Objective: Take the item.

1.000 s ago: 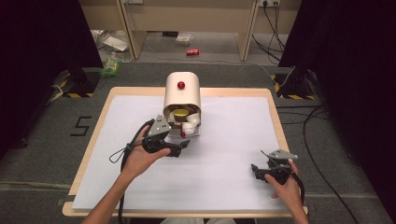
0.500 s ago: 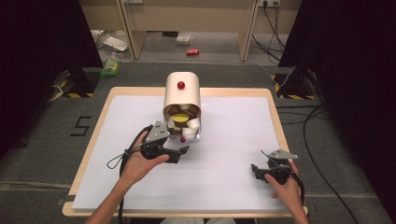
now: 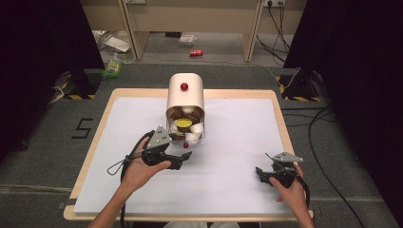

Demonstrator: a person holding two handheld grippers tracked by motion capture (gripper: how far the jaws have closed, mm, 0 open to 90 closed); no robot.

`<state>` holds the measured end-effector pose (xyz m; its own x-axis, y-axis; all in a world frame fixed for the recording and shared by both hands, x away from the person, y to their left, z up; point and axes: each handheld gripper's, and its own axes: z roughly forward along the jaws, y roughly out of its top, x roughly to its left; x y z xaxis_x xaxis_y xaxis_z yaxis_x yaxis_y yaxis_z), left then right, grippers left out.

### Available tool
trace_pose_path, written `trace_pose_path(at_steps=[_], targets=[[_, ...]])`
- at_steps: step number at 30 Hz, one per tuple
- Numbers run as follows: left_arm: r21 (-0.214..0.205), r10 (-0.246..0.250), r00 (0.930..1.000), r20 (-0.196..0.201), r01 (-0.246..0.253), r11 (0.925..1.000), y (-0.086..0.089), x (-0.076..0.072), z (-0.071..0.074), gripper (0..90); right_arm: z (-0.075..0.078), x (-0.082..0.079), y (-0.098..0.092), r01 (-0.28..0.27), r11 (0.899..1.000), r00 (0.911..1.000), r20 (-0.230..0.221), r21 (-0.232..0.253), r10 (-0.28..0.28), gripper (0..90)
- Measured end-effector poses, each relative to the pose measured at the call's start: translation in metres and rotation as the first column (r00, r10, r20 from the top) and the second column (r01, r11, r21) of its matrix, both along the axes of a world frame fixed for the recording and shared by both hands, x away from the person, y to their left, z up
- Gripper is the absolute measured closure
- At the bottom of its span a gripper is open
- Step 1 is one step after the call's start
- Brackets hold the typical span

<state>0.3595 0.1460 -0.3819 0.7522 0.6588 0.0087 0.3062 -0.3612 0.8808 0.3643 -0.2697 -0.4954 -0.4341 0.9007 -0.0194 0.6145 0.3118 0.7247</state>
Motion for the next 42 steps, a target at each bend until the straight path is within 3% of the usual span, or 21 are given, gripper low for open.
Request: trace_pose_path(at_steps=[17, 23, 42], targets=[[-0.017, 0.024, 0.9997, -0.008, -0.024, 0.9996, 0.003, 0.005, 0.000, 18.8, 0.000, 0.000, 0.000, -0.001, 1.000, 1.0000, 0.000, 0.000, 0.001, 14.5], [-0.037, 0.059, 0.9980, 0.021, -0.058, 0.9976, 0.004, 0.012, 0.007, 19.1, 0.000, 0.000, 0.000, -0.001, 1.000, 1.0000, 0.000, -0.001, 0.001, 14.5], [-0.053, 0.105, 0.9942, 0.021, -0.104, 0.9932, -0.003, 0.035, 0.021, 25.3, 0.000, 0.000, 0.000, 0.001, 1.000, 1.0000, 0.000, 0.000, -0.001, 14.6]])
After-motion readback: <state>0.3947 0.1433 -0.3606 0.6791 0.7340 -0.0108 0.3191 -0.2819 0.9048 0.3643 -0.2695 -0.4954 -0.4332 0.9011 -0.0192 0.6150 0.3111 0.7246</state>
